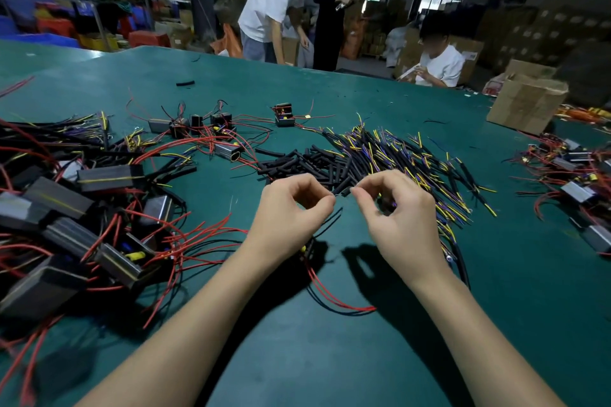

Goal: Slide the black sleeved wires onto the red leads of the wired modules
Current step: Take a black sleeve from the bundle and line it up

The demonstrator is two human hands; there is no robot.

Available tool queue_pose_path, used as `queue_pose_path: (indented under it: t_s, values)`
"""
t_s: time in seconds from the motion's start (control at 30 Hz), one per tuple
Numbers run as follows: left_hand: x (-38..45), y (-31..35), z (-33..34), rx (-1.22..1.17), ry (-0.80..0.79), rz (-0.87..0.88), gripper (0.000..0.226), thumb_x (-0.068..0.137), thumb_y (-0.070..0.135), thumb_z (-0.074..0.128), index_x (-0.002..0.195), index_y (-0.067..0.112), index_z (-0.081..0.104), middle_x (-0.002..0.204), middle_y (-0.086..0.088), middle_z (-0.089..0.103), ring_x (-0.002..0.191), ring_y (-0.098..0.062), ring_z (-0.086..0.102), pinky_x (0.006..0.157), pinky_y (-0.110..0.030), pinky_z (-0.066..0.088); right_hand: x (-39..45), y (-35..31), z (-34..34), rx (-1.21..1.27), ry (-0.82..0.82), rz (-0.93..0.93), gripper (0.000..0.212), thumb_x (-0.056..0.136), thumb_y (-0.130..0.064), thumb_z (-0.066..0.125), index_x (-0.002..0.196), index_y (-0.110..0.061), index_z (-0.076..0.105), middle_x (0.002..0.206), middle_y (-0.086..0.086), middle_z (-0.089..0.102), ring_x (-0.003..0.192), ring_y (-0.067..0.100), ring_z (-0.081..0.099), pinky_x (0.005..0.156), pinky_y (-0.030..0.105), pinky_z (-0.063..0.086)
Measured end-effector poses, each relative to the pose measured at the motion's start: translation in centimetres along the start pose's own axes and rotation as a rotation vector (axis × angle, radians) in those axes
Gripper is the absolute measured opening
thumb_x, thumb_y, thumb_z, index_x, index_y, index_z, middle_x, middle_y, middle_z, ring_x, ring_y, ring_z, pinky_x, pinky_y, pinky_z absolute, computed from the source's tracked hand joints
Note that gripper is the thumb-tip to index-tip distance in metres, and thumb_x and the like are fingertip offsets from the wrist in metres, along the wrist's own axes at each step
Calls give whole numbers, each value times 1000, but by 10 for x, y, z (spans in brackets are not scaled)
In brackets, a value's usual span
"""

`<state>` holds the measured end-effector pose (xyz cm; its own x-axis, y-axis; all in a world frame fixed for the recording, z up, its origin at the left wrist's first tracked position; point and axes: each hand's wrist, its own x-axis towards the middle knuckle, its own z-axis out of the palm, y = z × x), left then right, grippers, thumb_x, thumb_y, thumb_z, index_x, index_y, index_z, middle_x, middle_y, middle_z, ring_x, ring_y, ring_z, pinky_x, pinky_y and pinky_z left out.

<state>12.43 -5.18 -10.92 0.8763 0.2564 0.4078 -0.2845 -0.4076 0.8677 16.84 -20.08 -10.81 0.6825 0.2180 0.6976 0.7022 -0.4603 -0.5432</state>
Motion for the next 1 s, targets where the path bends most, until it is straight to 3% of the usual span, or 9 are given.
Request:
queue_pose_path:
  t_s: [0.13, 0.23, 0.33, 0.4, 0.5, 0.53, 0.63, 0.87, 1.0]
  values:
    - [-3, -4, 3, 56, 52, 119, 12, 79, 3, 67, 68, 7, 65, 63, 1, 64, 57, -3, 52, 57, -14, 40, 0, -5, 0, 117, -85, 151, 12, 85, -14, 69, 73, -16, 71, 69, -8, 64, 63, 5, 52, 60, 13, 37]
    - [-3, -7, 4, 79, 84, 179, 13, 79, 4, 68, 68, 8, 65, 64, 2, 64, 61, -8, 56, 61, -20, 44, 1, -4, -2, 242, -171, 309, 19, 88, -23, 66, 70, -19, 73, 53, -10, 52, 48, 4, 36, 49, 15, 28]
    - [-3, -7, 3, 128, 64, 246, 11, 80, 5, 70, 70, 10, 67, 65, 3, 64, 63, -9, 57, 63, -23, 46, 2, -2, -5, 357, -212, 412, 20, 89, -23, 65, 73, -15, 74, 44, -13, 45, 42, 2, 33, 44, 10, 24]
    - [-4, -8, 3, 154, 45, 268, 9, 80, 7, 70, 72, 11, 68, 67, 4, 64, 64, -10, 58, 64, -28, 48, 2, -2, -6, 393, -225, 421, 16, 87, -19, 68, 74, -14, 73, 42, -11, 50, 42, -2, 38, 47, 6, 28]
    - [-5, -8, 2, 184, 22, 269, 7, 82, 13, 69, 75, 15, 69, 69, 6, 65, 67, -10, 58, 66, -33, 50, 3, 1, -9, 384, -262, 388, 7, 84, -16, 71, 78, -15, 75, 70, 9, 70, 64, 7, 52, 62, 20, 40]
    - [-6, -8, 2, 191, 12, 271, 7, 82, 15, 69, 76, 16, 70, 70, 6, 66, 67, -10, 59, 66, -34, 50, 4, 2, -9, 377, -270, 376, 6, 83, -15, 71, 79, -16, 75, 74, 7, 71, 67, 9, 53, 64, 21, 42]
    - [-6, -7, 1, 219, -9, 292, 8, 82, 21, 65, 79, 17, 71, 72, 7, 67, 70, -10, 60, 67, -34, 50, 4, 4, -11, 348, -286, 356, 6, 83, -15, 72, 79, -18, 75, 72, -2, 70, 67, 9, 55, 66, 23, 43]
    - [-7, -5, 0, 290, -25, 365, 6, 83, 17, 66, 79, 14, 68, 71, 5, 61, 70, -16, 58, 65, -38, 49, 6, 5, -18, 343, -303, 370, 15, 84, -25, 71, 77, -13, 75, 51, -13, 54, 46, -3, 40, 48, 8, 30]
    - [-8, -4, 0, 331, -50, 409, 5, 85, 17, 67, 82, 14, 70, 74, 4, 61, 70, -14, 58, 64, -37, 50, 6, 3, -19, 286, -345, 340, 7, 81, -19, 74, 75, -17, 74, 64, 4, 65, 60, 9, 47, 59, 24, 37]
